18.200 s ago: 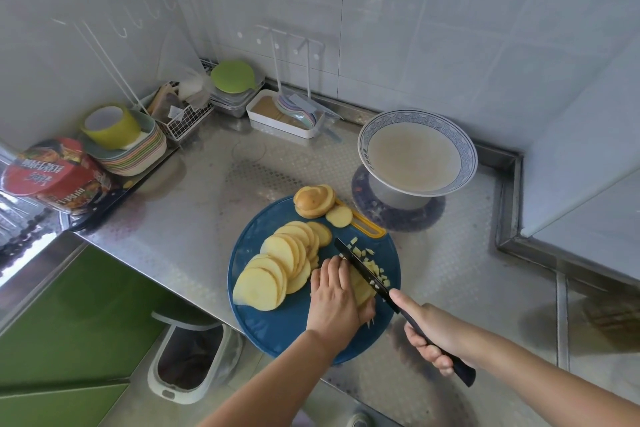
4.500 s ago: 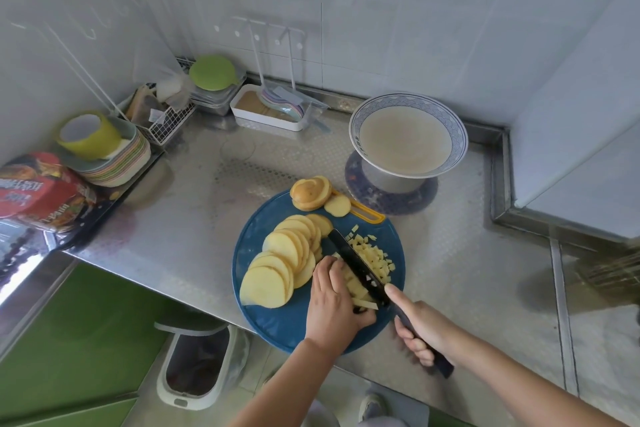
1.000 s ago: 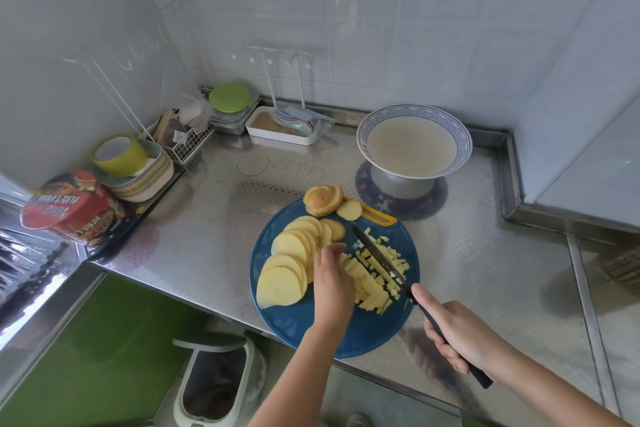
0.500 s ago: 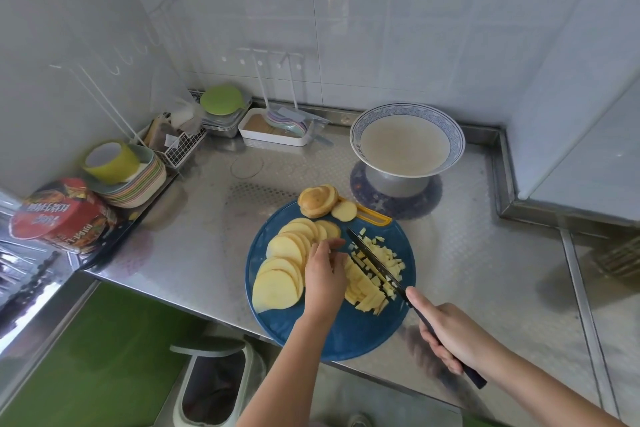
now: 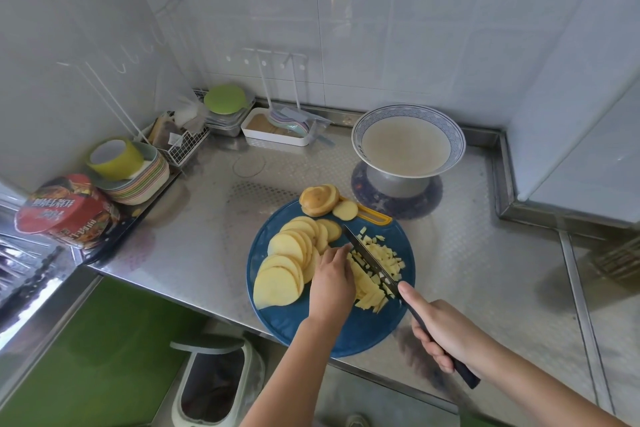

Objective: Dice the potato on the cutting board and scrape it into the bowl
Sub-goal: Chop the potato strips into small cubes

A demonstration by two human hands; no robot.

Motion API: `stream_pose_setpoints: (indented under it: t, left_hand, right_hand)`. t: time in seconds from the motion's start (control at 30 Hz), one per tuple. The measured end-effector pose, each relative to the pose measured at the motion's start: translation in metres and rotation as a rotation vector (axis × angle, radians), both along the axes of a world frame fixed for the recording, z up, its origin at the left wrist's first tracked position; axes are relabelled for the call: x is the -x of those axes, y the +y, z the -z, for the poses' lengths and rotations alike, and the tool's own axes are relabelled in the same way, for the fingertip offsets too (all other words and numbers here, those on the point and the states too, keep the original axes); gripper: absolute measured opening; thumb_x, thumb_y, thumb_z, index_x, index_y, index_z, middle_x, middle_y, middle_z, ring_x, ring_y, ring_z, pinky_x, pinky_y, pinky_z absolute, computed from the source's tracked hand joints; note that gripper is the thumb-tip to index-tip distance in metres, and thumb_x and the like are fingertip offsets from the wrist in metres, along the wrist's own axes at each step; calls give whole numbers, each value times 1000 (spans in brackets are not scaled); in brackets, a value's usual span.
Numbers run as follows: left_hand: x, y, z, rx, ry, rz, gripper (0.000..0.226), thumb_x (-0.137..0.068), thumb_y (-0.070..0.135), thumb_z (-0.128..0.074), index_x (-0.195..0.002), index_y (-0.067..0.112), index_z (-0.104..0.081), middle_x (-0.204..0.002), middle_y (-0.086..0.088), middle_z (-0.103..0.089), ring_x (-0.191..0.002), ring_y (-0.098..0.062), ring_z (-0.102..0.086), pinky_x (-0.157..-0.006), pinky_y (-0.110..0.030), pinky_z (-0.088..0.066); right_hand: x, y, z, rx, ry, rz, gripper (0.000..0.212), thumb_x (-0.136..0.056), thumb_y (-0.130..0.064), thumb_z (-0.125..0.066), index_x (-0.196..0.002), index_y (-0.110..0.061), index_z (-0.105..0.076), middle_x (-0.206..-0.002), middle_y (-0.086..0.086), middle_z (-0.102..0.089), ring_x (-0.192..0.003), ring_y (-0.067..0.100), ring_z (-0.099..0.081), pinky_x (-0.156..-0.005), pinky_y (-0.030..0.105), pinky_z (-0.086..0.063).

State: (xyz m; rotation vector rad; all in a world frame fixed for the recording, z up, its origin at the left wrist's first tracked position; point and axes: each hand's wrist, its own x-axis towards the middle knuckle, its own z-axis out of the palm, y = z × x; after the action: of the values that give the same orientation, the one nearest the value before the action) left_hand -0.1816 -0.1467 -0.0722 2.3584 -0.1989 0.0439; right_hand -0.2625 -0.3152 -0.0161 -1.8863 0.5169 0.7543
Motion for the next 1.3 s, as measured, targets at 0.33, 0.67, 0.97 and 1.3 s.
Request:
stream_pose_setpoints:
  t: [0.33,0.67,0.97,1.3]
  left_hand:
    - [-2,2,3,-37,21,20,31,-101,19,-39,-126,13,-56,-119,-2,-55,-114,-17,-50,-97,-25,-38]
    - [17,-1,2,93,18,-60,36,-97,20,-49,-131,10,-45,-130,-4,-46,-118,-18,-48,-95,-15,-31]
    - [36,-4,16,20,-18,-59,69,-89,53,-39,-139,6,-34,-141,-7,-34,-134,-19,-31,-109,-19,-20]
    - [37,-6,25,-20,-85,-58,76,-86,58,-34,-138,4,-35,-139,-10,-36,-132,-17,-29,-108,-16,-16]
  right_hand:
    - [4,-1,2,9,-20,22,75,-78,-82,-33,-46,-14,-39,-44,7,-40,-34,19,-39,-42,26,-39]
    - [6,3,-5,-2,16,-13,74,-82,-81,-35,-48,-15,-35,-46,8,-35,-34,19,-34,-39,24,-35]
    - [8,5,-1,25,57,-18,74,-84,-80,-34,-46,-17,-30,-43,4,-30,-33,17,-30,-42,25,-32]
    - [3,3,0,15,73,-10,74,-86,-77,-36,-45,-16,-33,-41,4,-34,-31,17,-33,-39,24,-33]
